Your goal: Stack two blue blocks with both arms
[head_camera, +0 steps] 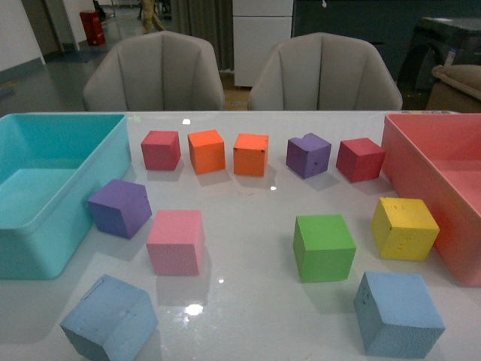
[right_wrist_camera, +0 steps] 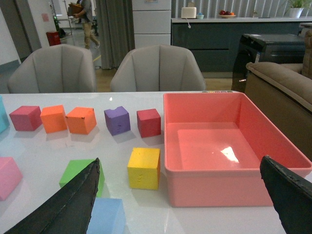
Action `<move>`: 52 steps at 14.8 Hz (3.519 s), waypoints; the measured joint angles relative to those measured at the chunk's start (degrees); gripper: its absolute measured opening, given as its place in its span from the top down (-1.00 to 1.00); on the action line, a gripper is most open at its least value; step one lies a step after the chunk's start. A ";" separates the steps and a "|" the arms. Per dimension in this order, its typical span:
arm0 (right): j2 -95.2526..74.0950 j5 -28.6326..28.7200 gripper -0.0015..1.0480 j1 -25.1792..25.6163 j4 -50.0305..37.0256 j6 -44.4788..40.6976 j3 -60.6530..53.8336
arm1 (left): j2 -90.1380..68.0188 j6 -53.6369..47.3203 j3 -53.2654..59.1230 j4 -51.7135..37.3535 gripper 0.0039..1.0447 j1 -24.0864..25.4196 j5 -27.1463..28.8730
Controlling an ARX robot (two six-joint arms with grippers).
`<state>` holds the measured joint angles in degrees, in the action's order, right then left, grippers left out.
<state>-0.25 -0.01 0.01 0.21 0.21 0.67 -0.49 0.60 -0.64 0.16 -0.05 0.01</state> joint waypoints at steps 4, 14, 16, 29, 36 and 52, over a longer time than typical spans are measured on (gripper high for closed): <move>0.00 0.00 -0.87 0.00 0.00 0.00 0.00 | 0.00 0.00 0.00 0.02 -0.88 0.00 0.00; -15.67 3.58 -0.87 2.12 -10.60 2.58 4.39 | 0.00 0.00 0.00 0.00 -0.88 0.00 0.00; -34.97 2.84 -0.87 -1.68 -25.55 3.21 13.64 | 0.00 -0.02 0.00 0.00 -0.88 0.00 -0.02; -101.20 -2.97 -0.87 -16.96 -19.06 16.76 34.77 | 0.00 0.00 0.00 0.00 -0.88 0.00 0.00; -106.14 -5.18 -0.87 -19.28 -20.48 16.94 35.17 | 0.00 0.00 0.00 0.02 -0.88 0.00 0.00; -111.23 -4.13 0.13 -22.95 -3.19 17.03 68.22 | 0.00 0.00 0.00 0.02 -0.88 0.00 0.00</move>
<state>-111.48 -4.14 -22.94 -2.98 17.23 68.88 -0.49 0.60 -0.64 0.19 -0.05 0.01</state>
